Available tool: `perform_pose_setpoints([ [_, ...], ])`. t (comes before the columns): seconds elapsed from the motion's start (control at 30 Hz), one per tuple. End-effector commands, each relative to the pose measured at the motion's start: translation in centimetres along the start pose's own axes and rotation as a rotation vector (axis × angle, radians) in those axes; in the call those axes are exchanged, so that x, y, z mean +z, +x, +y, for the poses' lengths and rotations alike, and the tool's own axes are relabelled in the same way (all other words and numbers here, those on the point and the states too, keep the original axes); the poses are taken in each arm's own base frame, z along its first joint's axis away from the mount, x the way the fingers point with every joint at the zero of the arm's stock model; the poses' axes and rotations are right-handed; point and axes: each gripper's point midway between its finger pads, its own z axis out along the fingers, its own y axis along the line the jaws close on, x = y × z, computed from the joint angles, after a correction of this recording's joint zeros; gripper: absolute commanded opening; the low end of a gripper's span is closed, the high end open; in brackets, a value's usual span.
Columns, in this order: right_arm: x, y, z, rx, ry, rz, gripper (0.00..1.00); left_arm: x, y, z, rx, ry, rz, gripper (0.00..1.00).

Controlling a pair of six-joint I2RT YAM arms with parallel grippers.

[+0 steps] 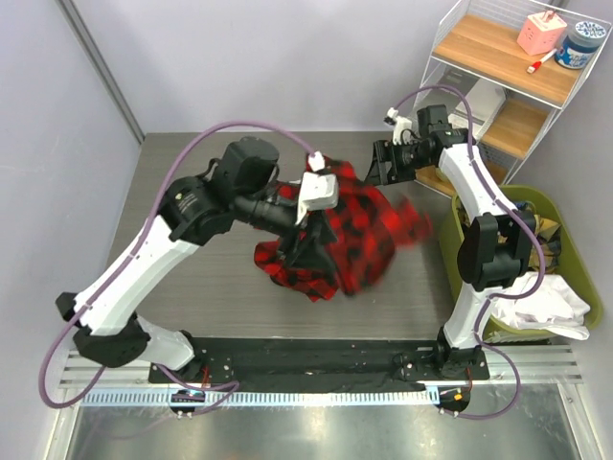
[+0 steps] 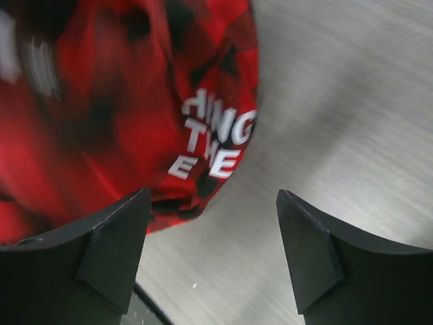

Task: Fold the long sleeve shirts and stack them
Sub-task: Flatten the shirt out

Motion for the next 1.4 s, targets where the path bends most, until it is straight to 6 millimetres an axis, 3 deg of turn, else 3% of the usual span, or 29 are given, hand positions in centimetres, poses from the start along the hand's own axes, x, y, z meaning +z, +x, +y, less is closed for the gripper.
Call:
perform_pose_setpoints([
  [0.0,-2.5,0.6,2.2,-0.081,-0.003,0.018,0.82,-3.1,5.9,5.4,-0.116,-0.249,0.144,0.77],
  [0.03,-2.6,1.0,2.3,-0.087,-0.005,0.028,0.83,-4.0,6.9,6.0,-0.172,-0.252,0.119,0.80],
  [0.07,-2.8,1.6,2.3,-0.104,-0.004,0.044,0.83,-6.8,8.0,8.7,-0.260,-0.342,0.077,0.83],
  [0.13,-2.7,2.8,2.5,-0.138,0.003,0.077,0.84,-8.6,10.8,10.5,-0.354,-0.395,0.071,0.84],
  [0.17,-3.0,3.4,2.9,-0.161,0.002,0.091,0.84,-9.3,13.9,11.3,-0.409,-0.434,0.106,0.84],
  [0.23,-2.6,5.5,3.5,-0.240,0.008,0.149,0.84,-9.8,17.5,12.4,-0.406,-0.491,0.176,0.83],
  [0.27,-2.8,6.2,3.8,-0.268,0.016,0.165,0.84,-9.1,20.2,12.8,-0.435,-0.494,0.203,0.84],
  [0.33,-1.7,8.6,4.0,-0.327,0.044,0.240,0.84,-8.4,22.9,13.0,-0.431,-0.481,0.240,0.85],
  [0.4,-1.0,9.1,4.2,-0.362,0.064,0.240,0.84,-7.7,26.0,13.8,-0.441,-0.487,0.276,0.91],
  [0.57,2.1,10.6,4.6,-0.365,0.100,0.294,0.85,-7.0,30.9,15.1,-0.400,-0.489,0.375,1.00],
  [0.7,3.6,10.8,6.6,-0.342,0.051,0.299,0.89,-6.2,33.0,17.0,-0.355,-0.516,0.397,1.00],
  [0.77,4.3,10.9,7.8,-0.328,0.026,0.290,0.97,-6.0,33.8,17.4,-0.360,-0.523,0.412,0.99],
  [0.83,5.5,11.8,7.5,-0.321,0.040,0.314,0.97,-6.6,35.1,19.1,-0.352,-0.606,0.447,0.91],
  [0.9,6.4,12.3,6.9,-0.306,0.070,0.329,0.95,-7.3,35.5,20.3,-0.370,-0.685,0.464,0.83],
  [0.97,7.4,12.4,5.8,-0.296,0.104,0.341,0.89,-7.8,34.7,21.1,-0.397,-0.721,0.453,0.53],
  [1.0,7.7,11.9,5.5,-0.301,0.119,0.334,0.75,-8.1,34.4,21.1,-0.415,-0.724,0.453,0.39],
  [1.03,7.9,11.7,5.4,-0.303,0.124,0.331,0.67,-8.5,33.7,21.1,-0.438,-0.710,0.426,0.15],
  [1.07,8.4,11.7,5.2,-0.294,0.127,0.340,0.57,-9.2,32.5,20.8,-0.460,-0.699,0.424,0.09],
  [1.1,8.6,10.9,5.5,-0.299,0.117,0.322,0.38,-9.8,31.4,20.8,-0.471,-0.705,0.408,0.05],
  [1.13,8.7,10.6,6.0,-0.296,0.090,0.319,0.29,-10.8,30.6,20.8,-0.484,-0.713,0.385,0.01],
  [1.17,8.8,10.1,6.3,-0.296,0.076,0.309,0.19,-12.1,28.6,20.4,-0.473,-0.729,0.369,0.00],
  [1.2,8.6,8.6,7.0,-0.304,0.067,0.272,0.01,-12.9,27.6,20.3,-0.447,-0.736,0.365,0.00],
  [1.27,7.9,6.9,7.6,-0.291,0.031,0.230,0.01,-14.9,25.0,19.6,-0.385,-0.775,0.365,0.00],
  [1.3,6.8,5.0,8.3,-0.295,0.021,0.175,0.01,-16.0,22.9,18.8,-0.352,-0.788,0.365,0.00],
  [1.37,4.8,3.1,8.2,-0.263,0.002,0.115,0.01,-17.4,19.8,18.1,-0.249,-0.800,0.360,0.00],
])
